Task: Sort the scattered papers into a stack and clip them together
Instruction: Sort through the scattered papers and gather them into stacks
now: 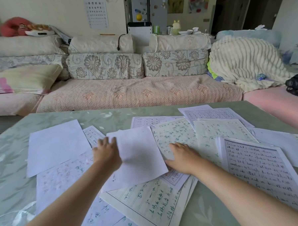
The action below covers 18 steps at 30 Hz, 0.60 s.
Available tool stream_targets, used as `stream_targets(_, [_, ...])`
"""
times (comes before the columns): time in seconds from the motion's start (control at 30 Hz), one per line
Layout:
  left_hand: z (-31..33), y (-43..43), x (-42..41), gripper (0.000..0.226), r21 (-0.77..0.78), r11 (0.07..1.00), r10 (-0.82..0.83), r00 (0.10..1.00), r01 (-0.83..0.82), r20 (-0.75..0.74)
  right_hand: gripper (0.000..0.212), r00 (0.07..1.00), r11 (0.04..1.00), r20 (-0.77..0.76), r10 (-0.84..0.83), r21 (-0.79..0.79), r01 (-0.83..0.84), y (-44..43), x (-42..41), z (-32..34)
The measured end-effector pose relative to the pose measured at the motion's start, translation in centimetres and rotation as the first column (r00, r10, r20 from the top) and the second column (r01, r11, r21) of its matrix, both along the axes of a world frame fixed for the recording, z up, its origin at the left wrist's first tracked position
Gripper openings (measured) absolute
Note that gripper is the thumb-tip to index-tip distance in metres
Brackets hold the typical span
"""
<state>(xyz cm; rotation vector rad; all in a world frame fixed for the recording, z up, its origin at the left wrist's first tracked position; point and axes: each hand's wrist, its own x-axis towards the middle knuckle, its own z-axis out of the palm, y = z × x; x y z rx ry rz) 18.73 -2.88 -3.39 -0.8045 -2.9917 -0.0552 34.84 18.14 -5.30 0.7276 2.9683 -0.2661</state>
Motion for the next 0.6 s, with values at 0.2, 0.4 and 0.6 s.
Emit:
stream_targets(0.2, [-0.5, 2.7, 1.7, 0.067, 0.141, 0.88, -0.475, 0.828, 0.454, 0.298, 0.028, 0.99, 0.959, -0.058, 0.131, 0.261, -0.111, -0.9, 0.0, 0.5])
stream_targets(0.4, [-1.1, 1.6, 0.8, 0.065, 0.118, 0.902, -0.431, 0.844, 0.416, 0.319, 0.045, 0.944, 0.977, -0.319, -0.08, 0.164, 0.139, -0.7, -0.2, 1.3])
stream_targets(0.6, [1.5, 2.2, 1.5, 0.091, 0.401, 0.715, -0.52, 0.819, 0.573, -0.244, 0.035, 0.763, 0.994, -0.643, 0.066, 0.11, 0.006, -1.6, 0.0, 2.7])
